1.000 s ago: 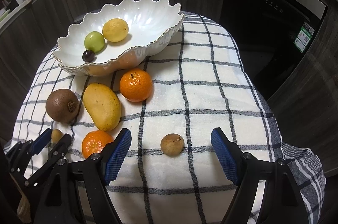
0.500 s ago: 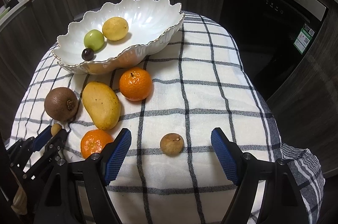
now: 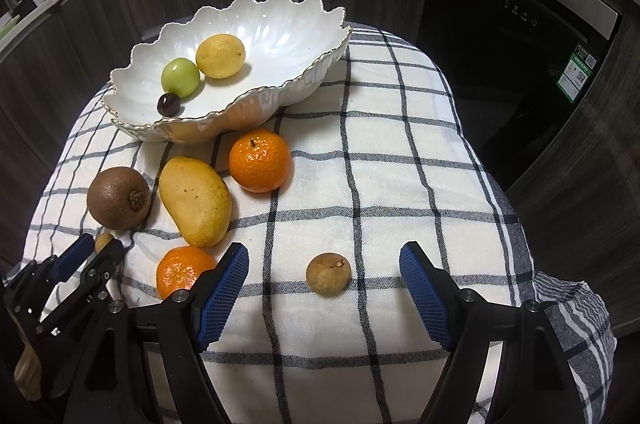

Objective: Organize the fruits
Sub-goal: 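Close left tool on its small brown fruit while right tool grasps the other one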

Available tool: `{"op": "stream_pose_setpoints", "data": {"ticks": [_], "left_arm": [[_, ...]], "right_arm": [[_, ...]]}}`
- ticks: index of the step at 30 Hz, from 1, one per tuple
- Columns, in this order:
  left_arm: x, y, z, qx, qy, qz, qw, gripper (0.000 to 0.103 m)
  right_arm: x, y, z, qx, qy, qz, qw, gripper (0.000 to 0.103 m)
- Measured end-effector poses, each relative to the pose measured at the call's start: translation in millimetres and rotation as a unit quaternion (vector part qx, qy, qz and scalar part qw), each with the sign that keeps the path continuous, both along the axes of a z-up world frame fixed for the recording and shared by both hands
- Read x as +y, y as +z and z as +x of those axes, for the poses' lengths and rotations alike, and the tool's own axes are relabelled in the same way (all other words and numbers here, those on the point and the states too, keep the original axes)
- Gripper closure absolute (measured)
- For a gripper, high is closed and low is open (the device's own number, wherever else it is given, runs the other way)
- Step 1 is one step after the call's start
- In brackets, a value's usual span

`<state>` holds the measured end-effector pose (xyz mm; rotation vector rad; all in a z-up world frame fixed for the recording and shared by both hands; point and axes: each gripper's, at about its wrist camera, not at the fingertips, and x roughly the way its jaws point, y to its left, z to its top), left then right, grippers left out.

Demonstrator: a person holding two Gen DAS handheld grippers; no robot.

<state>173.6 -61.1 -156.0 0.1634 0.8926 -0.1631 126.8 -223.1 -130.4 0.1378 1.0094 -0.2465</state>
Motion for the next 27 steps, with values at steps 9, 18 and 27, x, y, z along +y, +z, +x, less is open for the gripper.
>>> {"op": "stream_pose_setpoints", "data": {"ticks": [9,18,27], "left_arm": [[0.2,5.3,-3.6,-0.013,0.001,-0.001,0.9999,0.054],[-3.1,2.8,-2.3,-0.019,0.002,0.019,0.9996,0.074],[-7.7,-9.9,3.2,0.005,-0.006,0.022,0.9997,0.080]], "right_arm": [[-1.4,4.6,-1.1,-0.010,-0.001,0.000,1.000,0.024],[-0.3,2.5,-0.5,-0.007,0.001,-0.001,1.000,0.024],[-0.3,-1.1,1.1,0.000,-0.002,-0.005,1.000,0.024]]}}
